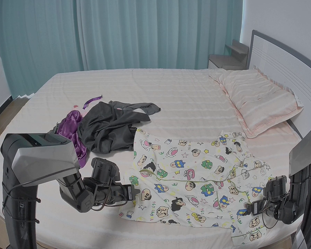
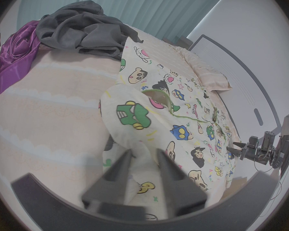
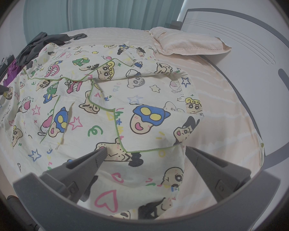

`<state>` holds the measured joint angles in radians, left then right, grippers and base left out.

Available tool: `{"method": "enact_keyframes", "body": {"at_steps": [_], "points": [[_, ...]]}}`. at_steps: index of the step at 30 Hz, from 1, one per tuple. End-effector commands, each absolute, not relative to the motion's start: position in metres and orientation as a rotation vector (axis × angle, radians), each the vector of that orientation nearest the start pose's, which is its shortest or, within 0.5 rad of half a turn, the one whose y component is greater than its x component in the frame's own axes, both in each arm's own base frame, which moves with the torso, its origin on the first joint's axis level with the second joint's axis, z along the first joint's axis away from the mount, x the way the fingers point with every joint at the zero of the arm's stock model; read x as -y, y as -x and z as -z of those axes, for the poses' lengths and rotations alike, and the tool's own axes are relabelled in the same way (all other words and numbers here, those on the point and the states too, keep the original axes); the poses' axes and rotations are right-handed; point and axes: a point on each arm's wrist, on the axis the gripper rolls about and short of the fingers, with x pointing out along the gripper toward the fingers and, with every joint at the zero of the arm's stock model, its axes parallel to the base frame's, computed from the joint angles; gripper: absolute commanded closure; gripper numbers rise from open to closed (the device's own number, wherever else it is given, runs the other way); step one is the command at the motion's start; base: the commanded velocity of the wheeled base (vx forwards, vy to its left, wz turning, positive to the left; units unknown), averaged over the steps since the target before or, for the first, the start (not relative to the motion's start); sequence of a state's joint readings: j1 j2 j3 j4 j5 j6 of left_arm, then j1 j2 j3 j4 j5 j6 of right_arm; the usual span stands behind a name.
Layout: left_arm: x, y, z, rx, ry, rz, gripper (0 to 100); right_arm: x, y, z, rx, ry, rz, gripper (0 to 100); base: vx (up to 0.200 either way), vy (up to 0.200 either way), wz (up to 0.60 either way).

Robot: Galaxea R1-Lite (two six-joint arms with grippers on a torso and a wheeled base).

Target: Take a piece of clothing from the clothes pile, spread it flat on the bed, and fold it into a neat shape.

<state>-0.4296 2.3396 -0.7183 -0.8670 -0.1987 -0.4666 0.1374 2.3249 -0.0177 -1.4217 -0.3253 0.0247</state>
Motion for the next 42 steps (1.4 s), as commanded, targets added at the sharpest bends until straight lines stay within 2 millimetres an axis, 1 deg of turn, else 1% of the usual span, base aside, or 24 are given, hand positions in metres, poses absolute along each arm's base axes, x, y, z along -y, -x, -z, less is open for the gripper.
{"method": "enact_keyframes", "body": {"at_steps": [1,6,11,13,16,17,20,21,24,26,32,37,38,40,42], "points": [[0.148,-0.315,0.036,-0.889,0.334,0.384,100,-0.021,-0.203,0.040,-0.877,0.184,0.185,0,0.000,0.000,0.00],[0.145,-0.314,0.035,-0.882,0.324,0.346,100,-0.021,-0.203,0.040,-0.877,0.184,0.185,0,0.000,0.000,0.00],[0.145,-0.319,0.024,-0.836,0.332,0.345,100,-0.021,-0.203,0.040,-0.877,0.184,0.185,0,0.000,0.000,0.00],[0.148,-0.328,0.014,-0.789,0.350,0.341,100,-0.021,-0.203,0.040,-0.877,0.184,0.185,0,0.000,0.000,0.00],[0.151,-0.335,0.001,-0.751,0.379,0.340,100,-0.021,-0.203,0.040,-0.877,0.184,0.185,0,0.000,0.000,0.00],[0.152,-0.336,-0.004,-0.753,0.381,0.339,100,-0.021,-0.203,0.040,-0.877,0.184,0.185,0,0.000,0.000,0.00],[0.152,-0.335,-0.008,-0.781,0.375,0.331,100,-0.021,-0.203,0.040,-0.877,0.184,0.185,0,0.000,0.000,0.00],[0.153,-0.336,-0.011,-0.834,0.363,0.315,100,-0.021,-0.203,0.040,-0.877,0.184,0.185,0,0.000,0.000,0.00],[0.153,-0.338,-0.017,-0.870,0.355,0.301,100,-0.021,-0.203,0.040,-0.877,0.184,0.185,0,0.000,0.000,0.00],[0.154,-0.344,-0.023,-0.891,0.351,0.286,100,-0.021,-0.203,0.040,-0.878,0.185,0.185,0,0.000,0.000,0.00],[0.150,-0.352,-0.024,-0.908,0.331,0.219,100,-0.021,-0.203,0.040,-0.877,0.184,0.185,0,0.000,0.000,0.00],[0.146,-0.355,-0.018,-0.927,0.324,0.200,100,-0.021,-0.203,0.040,-0.877,0.184,0.185,0,0.000,0.000,0.00],[0.146,-0.355,-0.018,-0.929,0.324,0.200,100,-0.021,-0.203,0.040,-0.877,0.184,0.185,0,0.000,0.000,0.00],[0.147,-0.355,-0.011,-0.945,0.319,0.196,100,-0.021,-0.202,0.040,-0.880,0.185,0.185,0,0.000,0.000,0.00],[0.147,-0.355,-0.009,-0.948,0.318,0.196,100,-0.021,-0.203,0.040,-0.878,0.185,0.185,0,0.000,0.000,0.00]]}}
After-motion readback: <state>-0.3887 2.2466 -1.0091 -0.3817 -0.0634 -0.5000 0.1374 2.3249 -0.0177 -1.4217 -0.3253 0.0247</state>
